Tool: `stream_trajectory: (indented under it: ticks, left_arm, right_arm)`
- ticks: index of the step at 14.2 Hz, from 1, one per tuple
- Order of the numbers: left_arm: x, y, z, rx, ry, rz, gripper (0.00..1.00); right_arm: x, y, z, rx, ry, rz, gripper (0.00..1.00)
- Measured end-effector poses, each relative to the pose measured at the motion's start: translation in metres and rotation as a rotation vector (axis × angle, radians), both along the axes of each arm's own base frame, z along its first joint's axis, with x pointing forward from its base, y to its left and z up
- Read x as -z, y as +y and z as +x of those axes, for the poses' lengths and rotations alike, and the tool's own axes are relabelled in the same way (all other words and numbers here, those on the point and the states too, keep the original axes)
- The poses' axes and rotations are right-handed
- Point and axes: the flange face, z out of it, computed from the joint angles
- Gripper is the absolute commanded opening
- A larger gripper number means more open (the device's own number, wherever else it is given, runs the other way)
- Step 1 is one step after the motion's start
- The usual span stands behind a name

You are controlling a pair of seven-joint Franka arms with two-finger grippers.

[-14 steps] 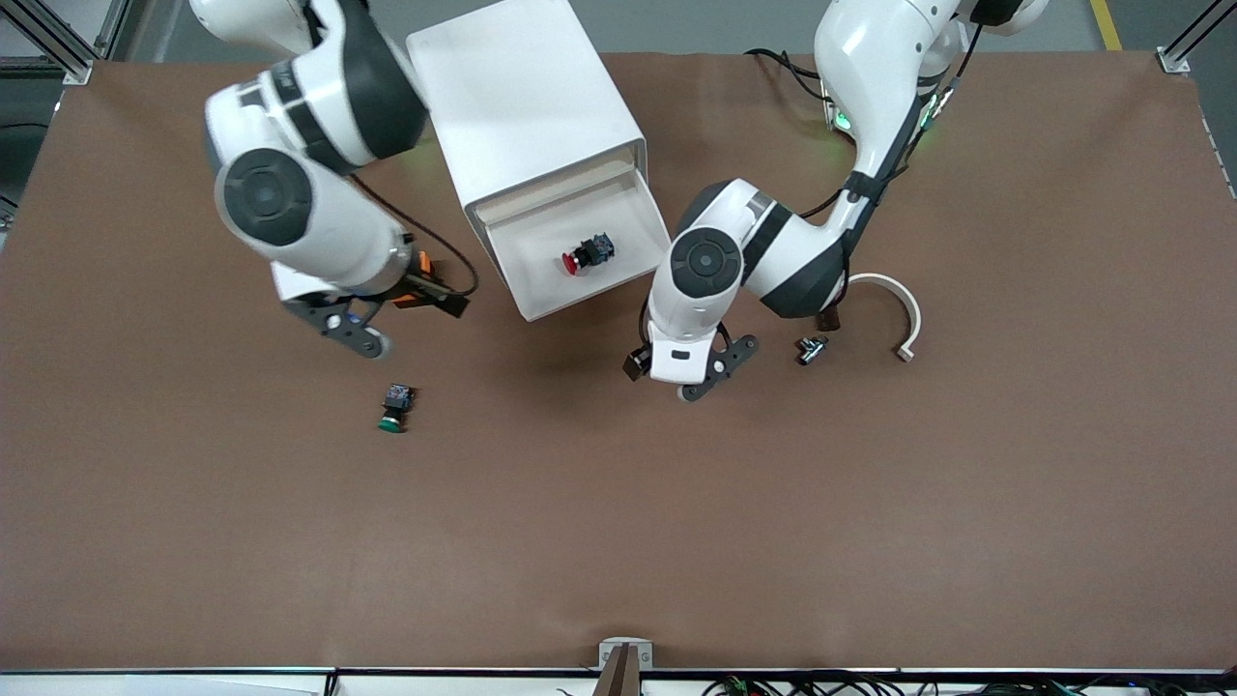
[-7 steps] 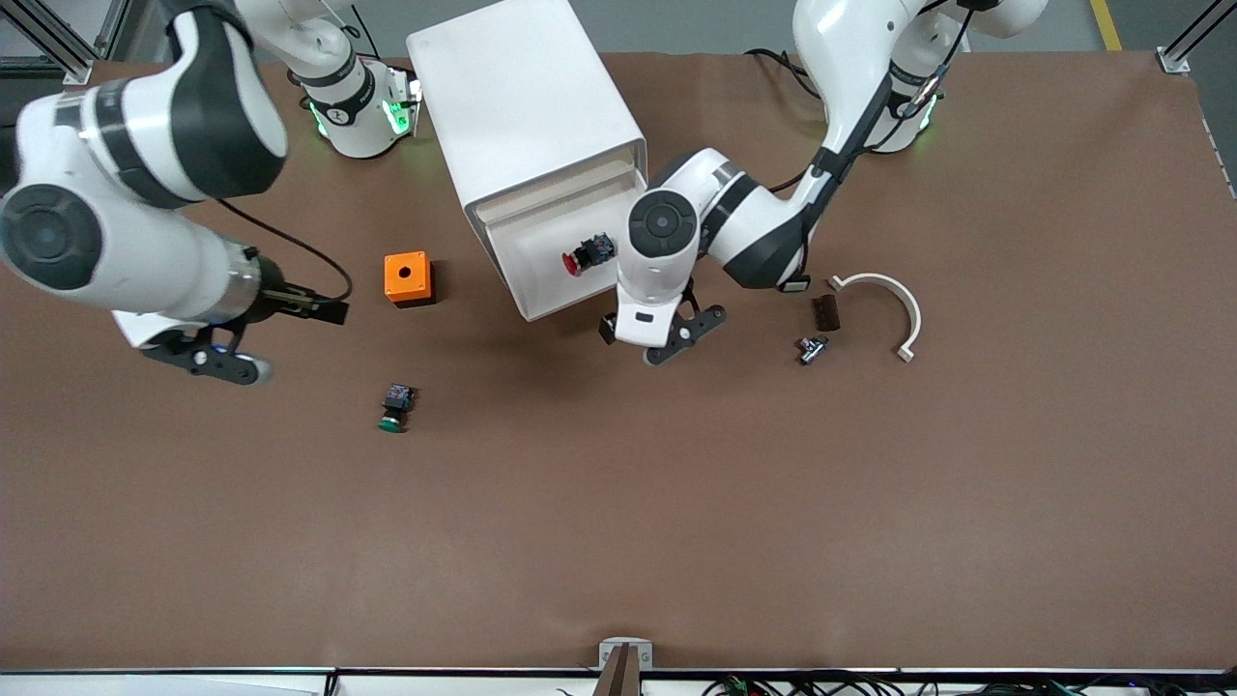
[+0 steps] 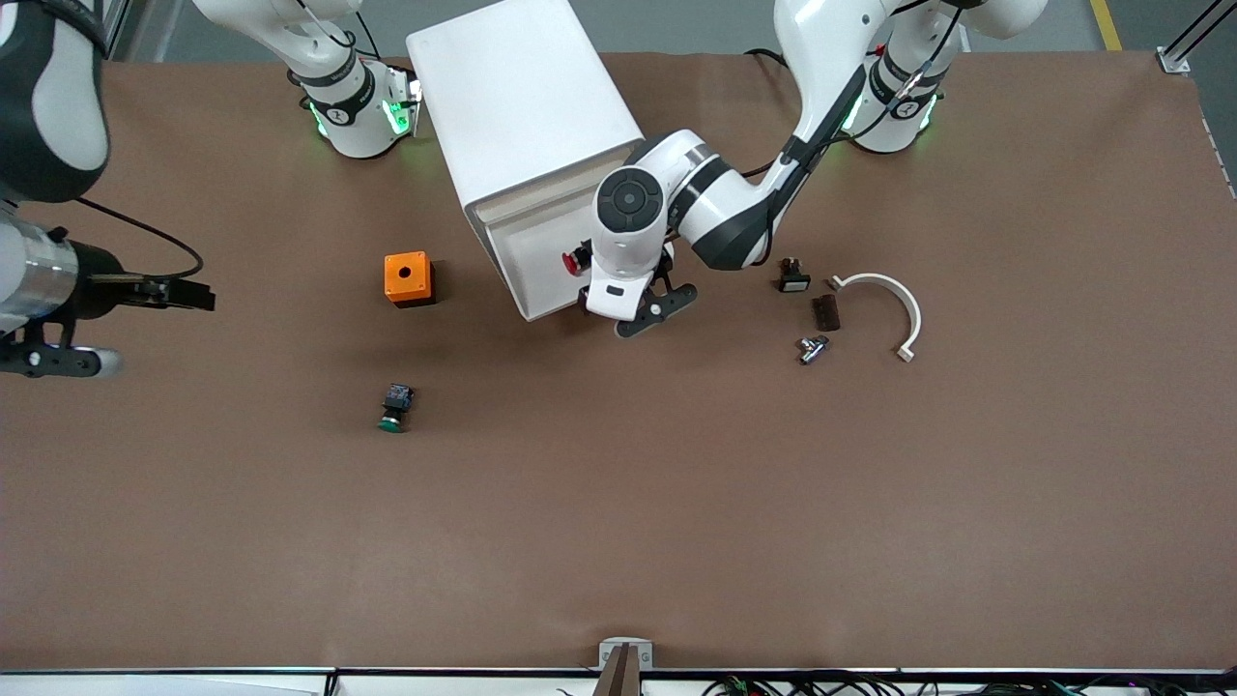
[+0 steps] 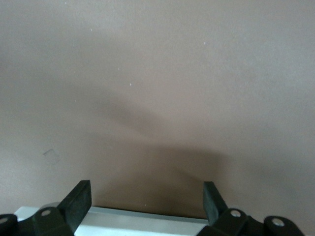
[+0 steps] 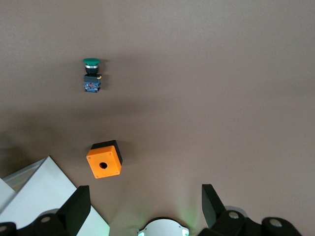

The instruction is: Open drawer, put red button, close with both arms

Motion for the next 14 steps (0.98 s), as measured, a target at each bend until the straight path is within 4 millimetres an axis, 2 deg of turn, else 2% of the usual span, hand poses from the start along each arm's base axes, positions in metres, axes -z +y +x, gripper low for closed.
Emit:
stream_trajectory:
  ticks: [6,12,14]
  left_arm:
    - [-0.003,-0.020,-0.025,0.044,0.020,-0.021,1.00]
    - [-0.005,-0.046,-0.063,0.110,0.053,-0.047,1.00]
    - [-0.003,-0.051,-0.072,0.124,0.063,-0.049,1.00]
  right_arm:
    - [0.000,0.002,0.000,-0.028,0.002,0.009,1.00]
    - [-0.001,0.001,0.000,-0.027,0.000,0.008,1.00]
    - [-0.013,0.001,0.002,-0.027,-0.027,0.005,1.00]
